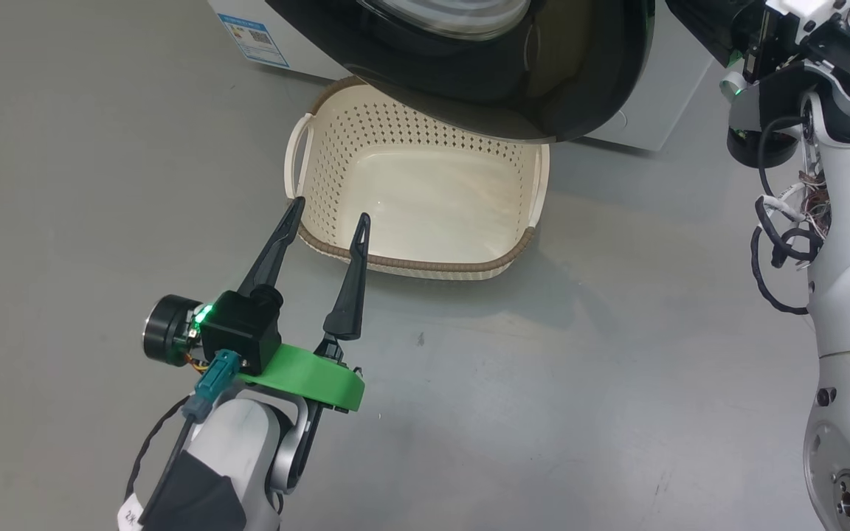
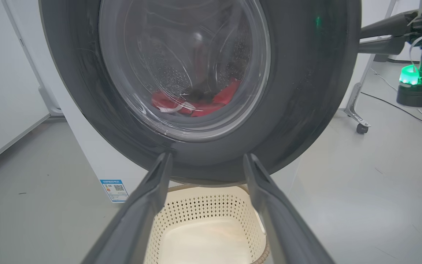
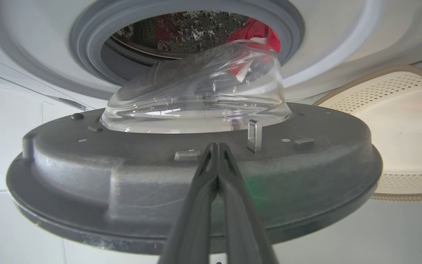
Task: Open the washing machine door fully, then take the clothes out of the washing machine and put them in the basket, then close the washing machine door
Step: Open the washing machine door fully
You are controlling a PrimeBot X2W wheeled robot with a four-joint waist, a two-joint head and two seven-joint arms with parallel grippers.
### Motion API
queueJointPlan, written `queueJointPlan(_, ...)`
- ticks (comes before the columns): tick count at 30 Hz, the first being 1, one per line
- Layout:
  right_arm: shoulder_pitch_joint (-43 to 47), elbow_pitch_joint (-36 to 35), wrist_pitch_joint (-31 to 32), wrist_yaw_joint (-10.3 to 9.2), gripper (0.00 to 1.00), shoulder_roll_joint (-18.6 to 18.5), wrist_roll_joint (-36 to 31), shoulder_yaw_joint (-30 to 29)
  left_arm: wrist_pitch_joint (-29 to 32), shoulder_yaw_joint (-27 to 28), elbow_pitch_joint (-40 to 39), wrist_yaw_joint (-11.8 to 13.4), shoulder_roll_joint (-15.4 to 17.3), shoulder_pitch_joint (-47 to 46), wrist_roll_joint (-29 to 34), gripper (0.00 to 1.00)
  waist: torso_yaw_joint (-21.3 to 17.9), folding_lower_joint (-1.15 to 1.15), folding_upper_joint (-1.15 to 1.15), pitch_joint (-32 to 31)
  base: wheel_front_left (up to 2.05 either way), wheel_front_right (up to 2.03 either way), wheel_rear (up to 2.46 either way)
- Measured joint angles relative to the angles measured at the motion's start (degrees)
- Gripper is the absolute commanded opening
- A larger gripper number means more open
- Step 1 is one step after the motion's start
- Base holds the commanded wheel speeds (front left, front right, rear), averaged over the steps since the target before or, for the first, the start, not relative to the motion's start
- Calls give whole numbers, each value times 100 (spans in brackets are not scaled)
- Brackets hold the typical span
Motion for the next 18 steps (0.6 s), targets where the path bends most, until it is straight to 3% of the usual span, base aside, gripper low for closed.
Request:
queueJointPlan(9, 31, -41, -92, 13, 0, 10, -16, 33, 0, 10, -3, 0, 0, 19, 3, 100, -63, 0, 0, -36, 0, 0, 0)
queueJointPlan(18, 157, -204, -723, 706, 0, -103, -726, 327, 0, 199, 20, 5, 4, 119, 13, 100, -224, 0, 0, -198, 0, 0, 0)
